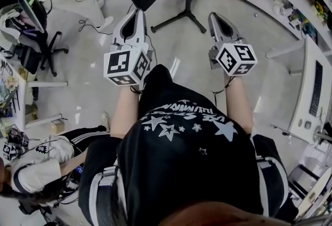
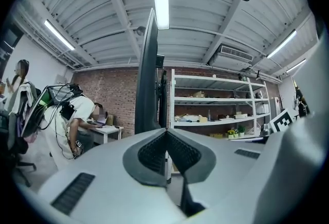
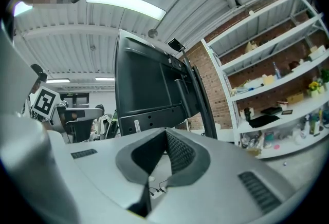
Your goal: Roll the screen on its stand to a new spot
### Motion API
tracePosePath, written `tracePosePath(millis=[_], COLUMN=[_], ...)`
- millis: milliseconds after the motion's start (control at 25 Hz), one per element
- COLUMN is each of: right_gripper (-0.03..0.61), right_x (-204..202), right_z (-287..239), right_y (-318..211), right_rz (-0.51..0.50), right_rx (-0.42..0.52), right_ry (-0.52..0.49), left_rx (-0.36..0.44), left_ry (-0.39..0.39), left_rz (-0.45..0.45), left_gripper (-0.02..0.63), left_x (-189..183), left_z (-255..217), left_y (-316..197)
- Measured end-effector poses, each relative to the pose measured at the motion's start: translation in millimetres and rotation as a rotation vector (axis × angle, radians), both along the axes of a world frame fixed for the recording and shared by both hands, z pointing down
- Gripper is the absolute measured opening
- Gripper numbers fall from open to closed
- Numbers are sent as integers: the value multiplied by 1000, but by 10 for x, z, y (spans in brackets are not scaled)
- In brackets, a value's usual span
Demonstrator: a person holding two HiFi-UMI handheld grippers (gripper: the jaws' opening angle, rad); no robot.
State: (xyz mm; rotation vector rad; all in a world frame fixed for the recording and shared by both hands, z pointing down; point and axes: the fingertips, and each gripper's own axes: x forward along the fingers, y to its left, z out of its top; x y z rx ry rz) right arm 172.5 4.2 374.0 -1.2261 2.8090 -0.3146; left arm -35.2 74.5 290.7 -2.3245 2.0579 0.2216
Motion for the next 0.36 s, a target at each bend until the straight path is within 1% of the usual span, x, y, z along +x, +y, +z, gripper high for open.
tracePosePath(millis=[360], right_gripper=[6], right_x=[-92], right_z=[-89], right_y=[-25], right_rz=[5], right_rx=[18], right_ry=[-9], left_rx=[14], left_ry=[2], left_rz=[-5], left_gripper=[12], left_x=[-129], left_z=[-75], left_y=[11])
